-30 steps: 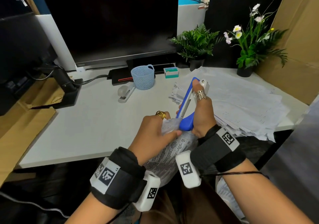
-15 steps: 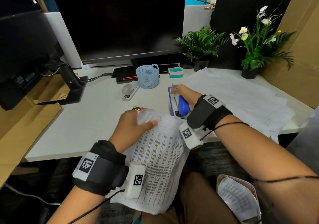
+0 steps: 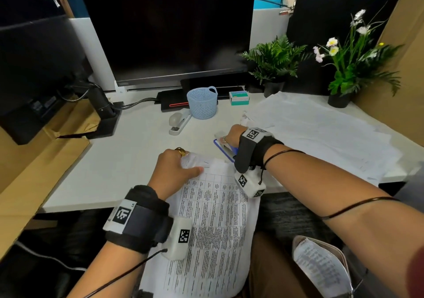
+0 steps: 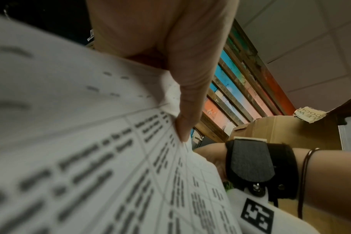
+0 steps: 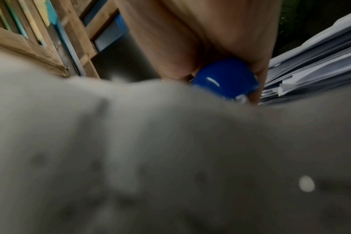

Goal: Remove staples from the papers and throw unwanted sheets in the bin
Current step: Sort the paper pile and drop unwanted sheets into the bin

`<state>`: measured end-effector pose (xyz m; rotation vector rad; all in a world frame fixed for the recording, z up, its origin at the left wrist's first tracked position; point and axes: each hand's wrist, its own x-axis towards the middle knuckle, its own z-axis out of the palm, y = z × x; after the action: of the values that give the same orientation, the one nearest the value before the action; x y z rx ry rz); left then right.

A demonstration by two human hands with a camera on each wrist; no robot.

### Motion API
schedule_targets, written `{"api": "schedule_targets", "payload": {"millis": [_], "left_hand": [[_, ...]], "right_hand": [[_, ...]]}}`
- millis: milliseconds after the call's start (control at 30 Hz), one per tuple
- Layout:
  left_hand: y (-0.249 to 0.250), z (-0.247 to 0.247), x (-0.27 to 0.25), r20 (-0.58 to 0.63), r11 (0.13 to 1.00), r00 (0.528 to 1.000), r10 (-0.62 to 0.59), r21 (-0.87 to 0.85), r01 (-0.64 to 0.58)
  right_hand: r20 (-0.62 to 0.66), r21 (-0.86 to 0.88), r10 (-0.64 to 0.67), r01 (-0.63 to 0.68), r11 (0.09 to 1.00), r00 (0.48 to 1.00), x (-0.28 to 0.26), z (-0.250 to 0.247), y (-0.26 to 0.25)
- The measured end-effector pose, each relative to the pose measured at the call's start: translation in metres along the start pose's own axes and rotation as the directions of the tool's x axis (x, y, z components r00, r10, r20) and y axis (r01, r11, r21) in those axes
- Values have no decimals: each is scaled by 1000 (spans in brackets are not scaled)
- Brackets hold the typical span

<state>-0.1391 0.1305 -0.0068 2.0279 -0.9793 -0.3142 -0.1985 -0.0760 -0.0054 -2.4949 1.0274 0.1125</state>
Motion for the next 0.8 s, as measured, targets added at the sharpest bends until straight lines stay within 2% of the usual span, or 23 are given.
{"api": "schedule_targets", "payload": {"millis": [100, 167, 233, 267, 333, 400, 433, 467, 533, 633, 733, 800], "left_hand": [[1, 1, 1, -11, 1000, 1000, -4, 8, 4], [0, 1, 2, -19, 1000, 1000, -9, 18, 9], [-1, 0, 3, -25, 1000, 1000, -13, 12, 14], [-1, -1, 3, -27, 1000, 1000, -10, 8, 10], [2, -2, 4, -46, 1000, 999, 16, 3, -16], [7, -1, 6, -52, 998, 997, 62, -25, -64], [10, 0, 7, -54, 994, 995, 87, -57, -90], [11, 2, 8, -57, 987, 991, 118, -100, -123], [17, 8, 7, -44, 961, 979, 198, -188, -203], [24, 18, -1, -14, 895, 934, 357, -282, -346], [26, 28, -7, -12, 826, 858, 514, -263, -499], [25, 33, -9, 9, 781, 796, 606, -196, -593]], "right_hand": [[44, -82, -19, 23, 996, 999, 5, -3, -2], [34, -56, 0, 2, 998, 999, 2, -10, -9], [-79, -19, -65, 64, 998, 995, -9, -20, -17], [-140, -1, -143, 145, 989, 980, -19, -26, -20], [-135, 119, -312, 328, 937, 940, -46, -29, -17], [-71, 292, -427, 428, 855, 902, -75, -24, -6], [-76, 343, -453, 450, 825, 888, -84, -17, 1], [-133, 396, -459, 472, 788, 878, -90, -9, 10], [-277, 518, -386, 475, 711, 880, -99, 5, 26], [-435, 570, -307, 523, 633, 846, -114, 16, 46], [-590, 478, -339, 655, 585, 733, -126, 25, 62], [-623, 428, -380, 705, 565, 684, -132, 31, 72]]}}
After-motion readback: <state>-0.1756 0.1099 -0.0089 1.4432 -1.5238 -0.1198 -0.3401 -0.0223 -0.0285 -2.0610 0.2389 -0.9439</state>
